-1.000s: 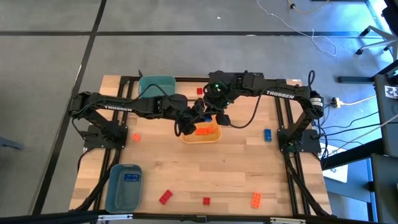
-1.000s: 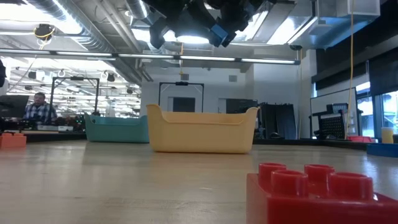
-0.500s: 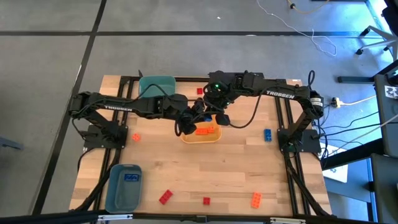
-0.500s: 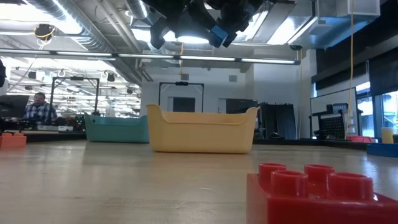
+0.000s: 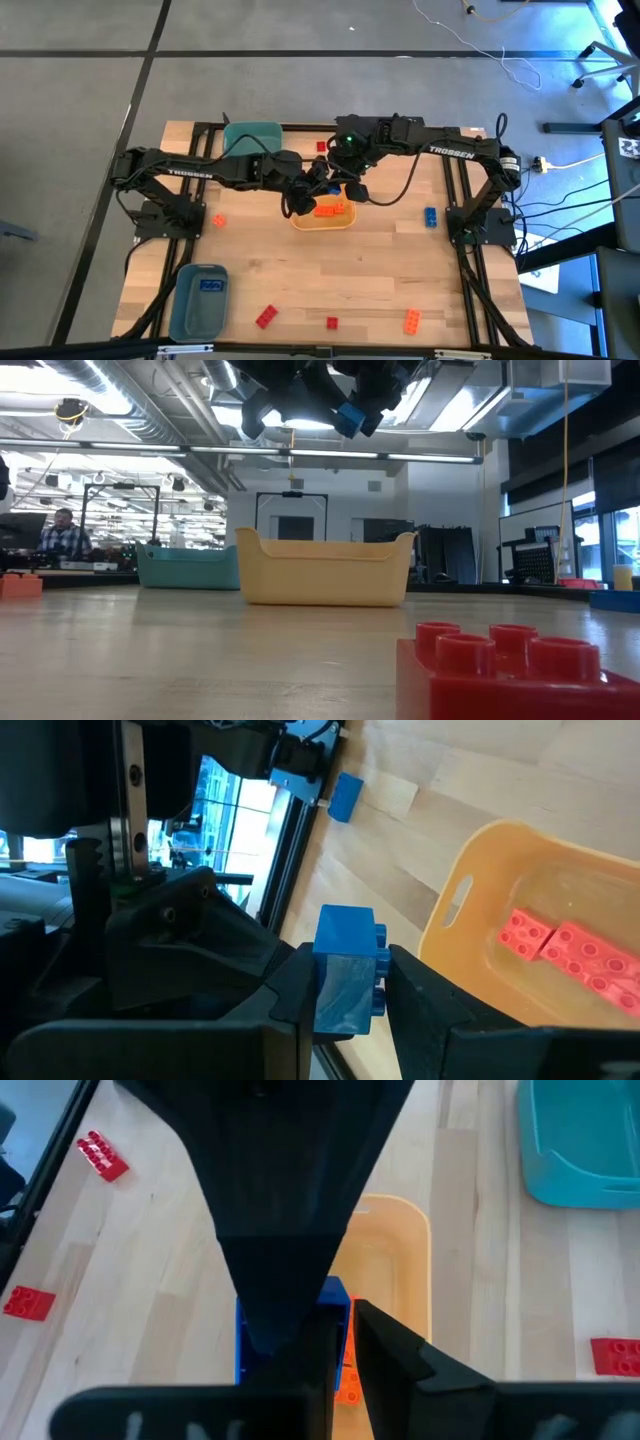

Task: Sort & place blocks by color
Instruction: Put the top blue 4 stud game piece into the blue bin

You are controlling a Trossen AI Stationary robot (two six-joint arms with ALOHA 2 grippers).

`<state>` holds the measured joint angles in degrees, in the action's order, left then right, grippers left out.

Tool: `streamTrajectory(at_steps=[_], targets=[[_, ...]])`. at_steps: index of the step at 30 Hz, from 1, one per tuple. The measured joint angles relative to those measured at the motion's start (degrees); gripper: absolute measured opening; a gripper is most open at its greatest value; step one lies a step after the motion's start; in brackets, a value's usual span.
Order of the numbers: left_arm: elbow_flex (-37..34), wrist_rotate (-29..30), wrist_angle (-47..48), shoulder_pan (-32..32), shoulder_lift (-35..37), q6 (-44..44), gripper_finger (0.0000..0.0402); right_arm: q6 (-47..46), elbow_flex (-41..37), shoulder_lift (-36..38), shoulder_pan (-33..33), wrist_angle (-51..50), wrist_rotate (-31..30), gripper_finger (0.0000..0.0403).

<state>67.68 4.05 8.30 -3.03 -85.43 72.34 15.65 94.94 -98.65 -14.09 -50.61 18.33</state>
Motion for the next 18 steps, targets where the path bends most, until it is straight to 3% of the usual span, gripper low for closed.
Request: streamTrajectory(at_steps=[9,18], targets=[[0.00,-0.54,-0.05,0.04,0.00,-0.02,0.0084,2.19,0.00,0.00,-0.15,-0.18,2.94,0.0008],[0.00,-0.87,0.08,0.07,0.00,-1.46,0.0084,2.62,-0.05,0.00,-0.15,0.17,1.41,0.0080]])
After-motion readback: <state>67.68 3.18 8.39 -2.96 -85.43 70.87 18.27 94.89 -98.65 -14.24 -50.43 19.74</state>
